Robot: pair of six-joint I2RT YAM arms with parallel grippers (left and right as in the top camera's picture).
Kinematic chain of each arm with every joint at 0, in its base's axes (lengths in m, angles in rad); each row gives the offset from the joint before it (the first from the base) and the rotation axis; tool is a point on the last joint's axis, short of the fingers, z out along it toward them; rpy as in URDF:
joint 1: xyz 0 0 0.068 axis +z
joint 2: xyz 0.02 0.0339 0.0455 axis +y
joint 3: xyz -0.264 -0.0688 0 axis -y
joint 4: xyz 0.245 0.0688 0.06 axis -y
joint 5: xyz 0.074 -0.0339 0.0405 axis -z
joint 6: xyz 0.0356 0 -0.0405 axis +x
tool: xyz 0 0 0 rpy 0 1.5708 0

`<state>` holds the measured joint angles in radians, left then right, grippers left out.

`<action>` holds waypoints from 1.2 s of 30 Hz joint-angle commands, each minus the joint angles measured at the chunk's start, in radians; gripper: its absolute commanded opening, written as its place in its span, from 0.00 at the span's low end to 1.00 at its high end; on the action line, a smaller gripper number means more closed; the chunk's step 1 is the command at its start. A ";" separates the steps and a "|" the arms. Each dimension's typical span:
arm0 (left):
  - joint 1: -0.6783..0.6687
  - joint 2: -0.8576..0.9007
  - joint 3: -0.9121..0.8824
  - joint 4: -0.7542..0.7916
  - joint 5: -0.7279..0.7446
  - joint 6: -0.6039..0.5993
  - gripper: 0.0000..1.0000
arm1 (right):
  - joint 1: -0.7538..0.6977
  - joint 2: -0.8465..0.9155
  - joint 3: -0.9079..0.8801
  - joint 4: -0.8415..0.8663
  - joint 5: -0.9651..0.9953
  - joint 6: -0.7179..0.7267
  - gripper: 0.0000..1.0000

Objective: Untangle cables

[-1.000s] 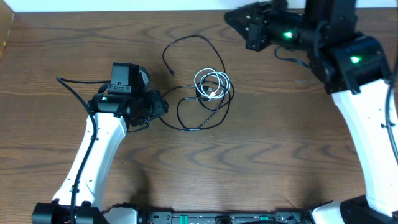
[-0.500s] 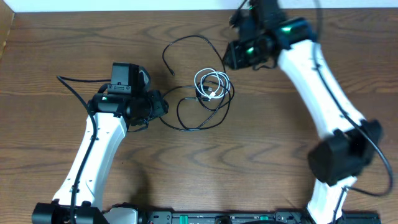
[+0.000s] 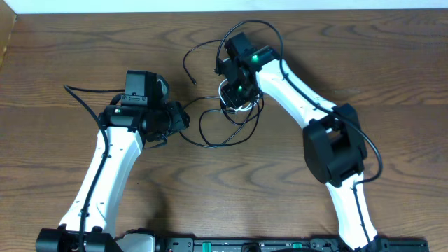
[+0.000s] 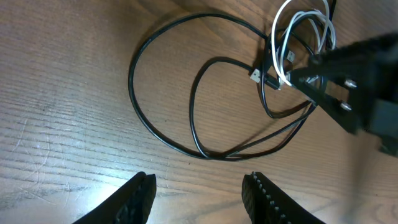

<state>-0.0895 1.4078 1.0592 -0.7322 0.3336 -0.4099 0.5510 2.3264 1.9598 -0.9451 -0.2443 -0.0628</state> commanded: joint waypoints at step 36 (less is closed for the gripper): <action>0.004 -0.003 0.005 0.000 -0.014 0.059 0.49 | -0.082 -0.412 0.063 -0.032 -0.528 0.090 0.01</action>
<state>-0.0895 1.4078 1.0592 -0.7319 0.3332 -0.3717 0.5037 1.9816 2.0083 -0.9623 -0.5732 0.0410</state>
